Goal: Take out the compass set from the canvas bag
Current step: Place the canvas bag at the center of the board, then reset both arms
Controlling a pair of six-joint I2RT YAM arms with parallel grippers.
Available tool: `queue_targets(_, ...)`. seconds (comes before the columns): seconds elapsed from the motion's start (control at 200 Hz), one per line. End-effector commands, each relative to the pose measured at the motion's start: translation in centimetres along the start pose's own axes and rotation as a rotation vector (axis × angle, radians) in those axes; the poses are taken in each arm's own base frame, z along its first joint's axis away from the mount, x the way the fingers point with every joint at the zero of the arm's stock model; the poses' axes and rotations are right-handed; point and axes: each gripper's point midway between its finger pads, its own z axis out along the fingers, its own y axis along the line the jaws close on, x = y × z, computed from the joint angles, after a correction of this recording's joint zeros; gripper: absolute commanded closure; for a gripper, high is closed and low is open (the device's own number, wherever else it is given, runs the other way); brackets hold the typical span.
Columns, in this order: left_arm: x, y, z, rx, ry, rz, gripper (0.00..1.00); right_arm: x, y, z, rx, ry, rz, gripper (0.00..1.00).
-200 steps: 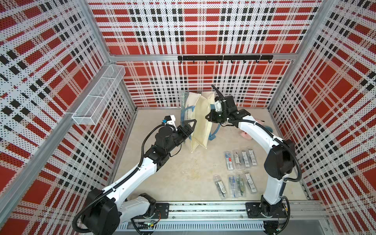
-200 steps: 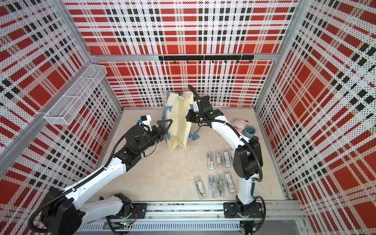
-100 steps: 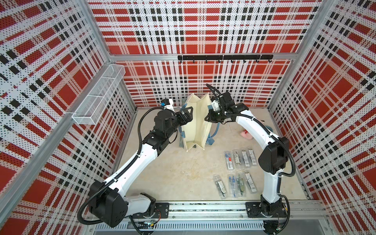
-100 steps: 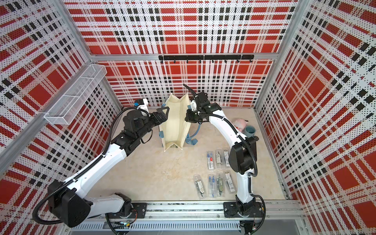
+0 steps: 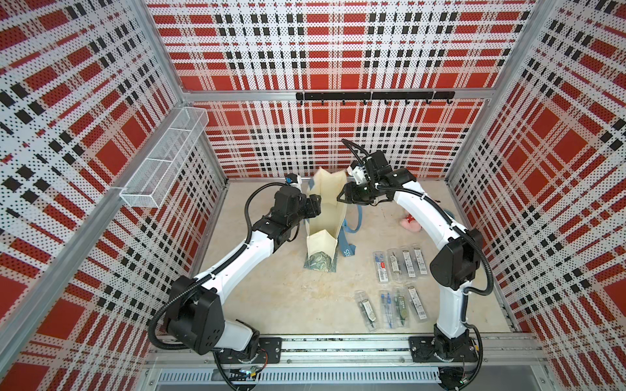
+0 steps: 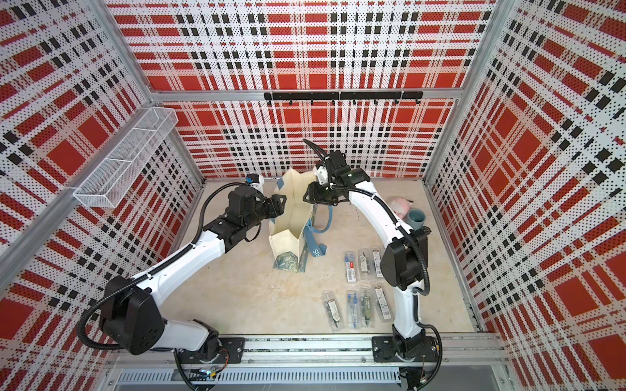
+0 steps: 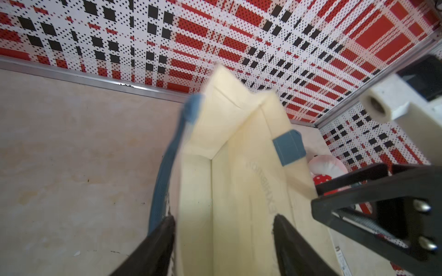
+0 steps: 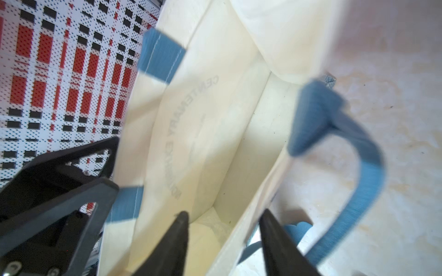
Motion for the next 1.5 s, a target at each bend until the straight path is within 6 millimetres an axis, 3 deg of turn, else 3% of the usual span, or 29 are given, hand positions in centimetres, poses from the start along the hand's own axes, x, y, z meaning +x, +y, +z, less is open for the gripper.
queue_targets(0.0, -0.9, 0.2, -0.1, 0.020, -0.032, -0.017, 0.22, -1.0, -0.9, -0.1, 0.035, -0.024, -0.059, 0.41)
queue_targets(0.115, -3.6, 0.2, -2.0, 0.060, -0.163, -0.008, 0.08, -2.8, -0.9, -3.6, 0.134, -0.126, -0.187, 0.34)
queue_targets(0.165, -5.4, -0.2, -4.0, 0.082, -0.257, 0.011, 0.01, -3.5, -1.3, -5.8, 0.207, -0.207, -0.251, 0.31)
queue_targets(0.266, -7.3, 0.7, -8.4, 0.035, -0.430, 0.099, 0.01, -2.9, -3.1, -9.3, 0.334, -0.409, -0.381, 0.23)
queue_targets(0.421, -6.6, 8.9, -10.4, -0.220, -0.474, 0.146, 0.02, 1.8, -8.1, -12.4, 0.537, -0.658, -0.570, 0.14)
queue_targets(0.451, -7.0, 11.5, -11.1, -0.270, -0.498, 0.108, 0.02, 2.9, -9.3, -12.7, 0.583, -0.699, -0.591, 0.12)
queue_targets(0.531, -5.9, 15.5, -12.0, -0.308, -0.530, 0.055, 0.02, 5.4, -12.5, -14.1, 0.667, -0.781, -0.552, 0.04)
queue_targets(0.651, -0.6, 21.0, -10.5, -0.432, -0.470, 0.024, 0.02, 8.4, -16.9, -13.0, 0.730, -0.777, -0.493, 0.04)
queue_targets(0.721, 1.5, 22.6, -9.1, -0.462, -0.422, 0.011, 0.02, 9.6, -18.6, -12.8, 0.764, -0.809, -0.486, 0.03)
queue_targets(0.812, 2.7, 24.2, -7.4, -0.514, -0.355, 0.056, 0.02, 10.3, -20.3, -12.7, 0.796, -0.831, -0.491, 0.02)
queue_targets(0.927, 3.0, 23.7, -6.0, -0.512, -0.340, 0.162, 0.02, 10.8, -22.9, -12.4, 0.819, -0.818, -0.446, 0.02)
queue_targets(1.017, 4.2, 22.8, -5.5, -0.503, -0.337, 0.274, 0.02, 11.2, -24.1, -13.4, 0.774, -0.906, -0.376, 0.01)
queue_targets(1.147, 3.6, 22.7, -7.5, -0.438, -0.485, 0.255, 0.02, 12.0, -25.3, -12.8, 0.722, -0.951, -0.348, 0.00)
queue_targets(1.278, 3.1, 22.9, -7.3, -0.454, -0.502, 0.267, 0.02, 12.4, -26.8, -12.6, 0.779, -0.969, -0.314, 0.00)
queue_targets(1.418, 3.7, 23.0, -9.4, -0.475, -0.599, 0.283, 0.02, 12.5, -26.9, -12.7, 0.791, -0.968, -0.299, 0.00)
queue_targets(1.493, 4.0, 23.4, -9.3, -0.488, -0.597, 0.271, 0.02, 12.5, -26.8, -12.8, 0.793, -0.980, -0.299, 0.00)
